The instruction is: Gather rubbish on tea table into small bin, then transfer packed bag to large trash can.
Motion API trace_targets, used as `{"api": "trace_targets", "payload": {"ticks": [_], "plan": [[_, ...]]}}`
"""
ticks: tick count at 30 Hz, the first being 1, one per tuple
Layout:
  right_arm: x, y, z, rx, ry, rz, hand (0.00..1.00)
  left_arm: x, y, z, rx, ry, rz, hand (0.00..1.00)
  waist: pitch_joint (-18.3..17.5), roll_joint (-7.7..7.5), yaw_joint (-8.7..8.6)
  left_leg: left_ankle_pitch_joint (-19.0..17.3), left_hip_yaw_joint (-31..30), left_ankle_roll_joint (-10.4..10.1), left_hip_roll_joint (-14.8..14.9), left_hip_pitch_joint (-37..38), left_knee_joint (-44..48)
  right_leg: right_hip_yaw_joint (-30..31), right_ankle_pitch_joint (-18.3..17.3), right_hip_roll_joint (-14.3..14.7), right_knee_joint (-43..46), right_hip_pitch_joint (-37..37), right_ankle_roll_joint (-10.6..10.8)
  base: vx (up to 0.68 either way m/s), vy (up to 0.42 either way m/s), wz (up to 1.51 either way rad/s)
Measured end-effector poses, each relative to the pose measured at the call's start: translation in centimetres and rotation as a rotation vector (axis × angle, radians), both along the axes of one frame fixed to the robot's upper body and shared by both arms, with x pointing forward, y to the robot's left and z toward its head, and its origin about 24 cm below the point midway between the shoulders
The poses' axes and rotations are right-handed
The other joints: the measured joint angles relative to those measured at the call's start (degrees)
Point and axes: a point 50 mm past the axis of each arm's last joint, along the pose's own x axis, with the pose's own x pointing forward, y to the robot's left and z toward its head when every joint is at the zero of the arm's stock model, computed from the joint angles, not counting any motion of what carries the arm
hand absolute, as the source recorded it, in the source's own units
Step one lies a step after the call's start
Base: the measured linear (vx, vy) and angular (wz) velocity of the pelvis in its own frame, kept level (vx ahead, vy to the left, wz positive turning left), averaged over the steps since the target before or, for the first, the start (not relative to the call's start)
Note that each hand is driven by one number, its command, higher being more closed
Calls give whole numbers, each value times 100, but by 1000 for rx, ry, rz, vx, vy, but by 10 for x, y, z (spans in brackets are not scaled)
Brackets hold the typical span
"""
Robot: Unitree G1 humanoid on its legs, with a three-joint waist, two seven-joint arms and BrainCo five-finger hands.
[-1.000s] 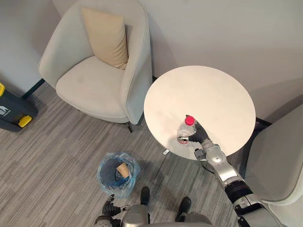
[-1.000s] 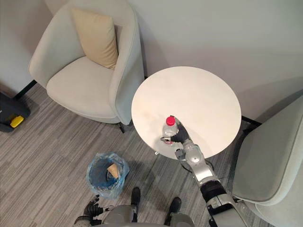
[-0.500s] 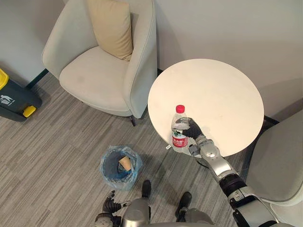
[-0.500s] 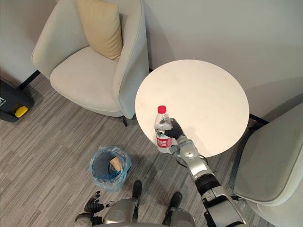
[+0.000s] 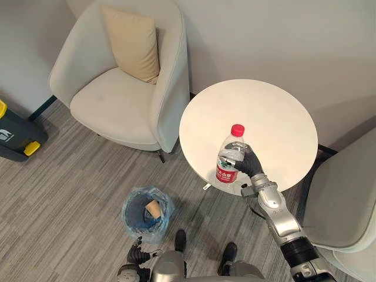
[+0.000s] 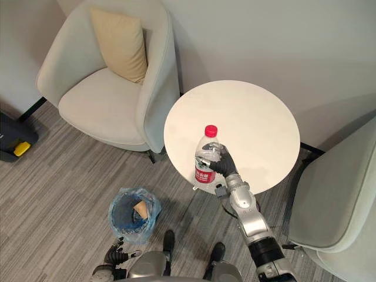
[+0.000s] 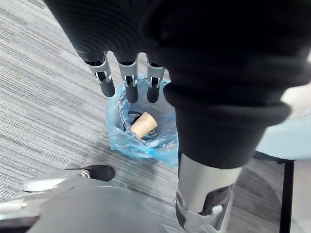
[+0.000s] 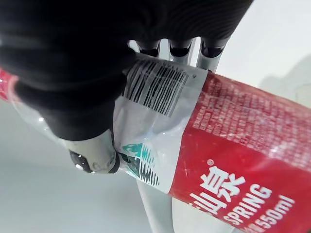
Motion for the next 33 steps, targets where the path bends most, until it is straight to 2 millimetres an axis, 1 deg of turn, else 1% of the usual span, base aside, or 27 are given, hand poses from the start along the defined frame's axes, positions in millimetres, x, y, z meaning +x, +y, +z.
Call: {"api": "trace_targets", "payload": {"ticks": [2, 4, 7, 9, 14, 16, 21, 27, 29, 30, 31, 32, 33], "plan": [[-8, 0, 2, 6, -20, 4, 100, -2, 0, 0, 1, 4, 2, 0, -69, -21, -84, 0, 9, 0, 1, 24, -25, 17, 0, 0, 5, 3, 1, -28, 13, -8], [-16, -1, 2, 6, -28, 0, 100, -3, 1, -1, 3, 9, 3, 0, -212, -57, -130, 0, 43, 0, 7, 49, -46, 53, 1, 9, 1, 0, 1, 0, 8, -7], [-22, -3, 1, 4, -31, -12, 100, -3, 1, -1, 4, 9, 3, 0, -311, -78, -153, 0, 119, 0, 18, 107, -73, 124, 2, 21, 2, 5, 2, 9, 4, -13], [-25, -4, 0, -18, -36, -20, 100, -4, 1, -1, 4, 14, 4, 0, -376, -77, -236, -1, 141, -1, 19, 121, -77, 139, 3, 22, 2, 9, 2, 9, 6, -5], [-35, -6, 5, -26, -69, -29, 100, -4, 2, -2, 5, 17, 2, 0, -386, -80, -257, -3, 179, -4, 39, 172, -77, 177, 8, 44, 1, 37, 1, 1, 3, -3], [-38, -6, 2, -38, -59, -35, 100, -5, 1, -2, 4, 20, 0, 0, -390, -82, -249, -16, 231, -20, 52, 253, -79, 227, 8, 57, -3, 100, 1, -4, 3, -12], [-44, -6, -5, -66, -34, -36, 100, -9, 0, -5, 3, 43, -7, 0, -552, -72, -269, -29, 330, -31, 77, 316, -85, 332, 18, 86, -9, 107, -7, -5, 3, -11], [-47, -5, -8, -88, -23, -33, 100, -12, 0, -7, 1, 58, -11, 0, -559, -61, -270, -31, 450, -34, 104, 349, -69, 466, 57, 113, 8, 71, -12, -17, 2, -11], [-46, -2, -8, -115, -32, -17, 100, -12, -1, -7, 2, 61, -20, 0, -560, -56, -260, -39, 535, -39, 102, 317, -44, 571, -48, 68, 319, -139, -20, -32, 12, -21], [-45, 1, -7, -119, -37, -7, 100, -11, 0, -7, 7, 61, -36, 0, -551, -67, -246, -57, 567, -21, 65, 257, 22, 628, -270, -34, 803, -394, 7, -44, 8, -4], [-45, 2, -6, -123, -41, -4, 100, -11, 2, -6, 17, 62, -47, 0, -539, -96, -286, -95, 508, 3, -16, 133, 142, 726, -495, -174, 1325, -630, 66, -77, 4, 14], [-45, 1, -6, -128, -41, -6, 100, -11, 3, -6, 19, 62, -50, 0, -535, -108, -323, -119, 432, 24, -45, 67, 230, 876, -600, -224, 1568, -724, 138, -88, -14, 77], [-45, 0, -6, -146, -43, -11, 100, -9, 4, -5, 21, 57, -49, 0, -538, -105, -460, -140, 138, 57, -122, -137, 444, 1259, -754, -292, 1870, -810, 355, -79, -21, 94]]}}
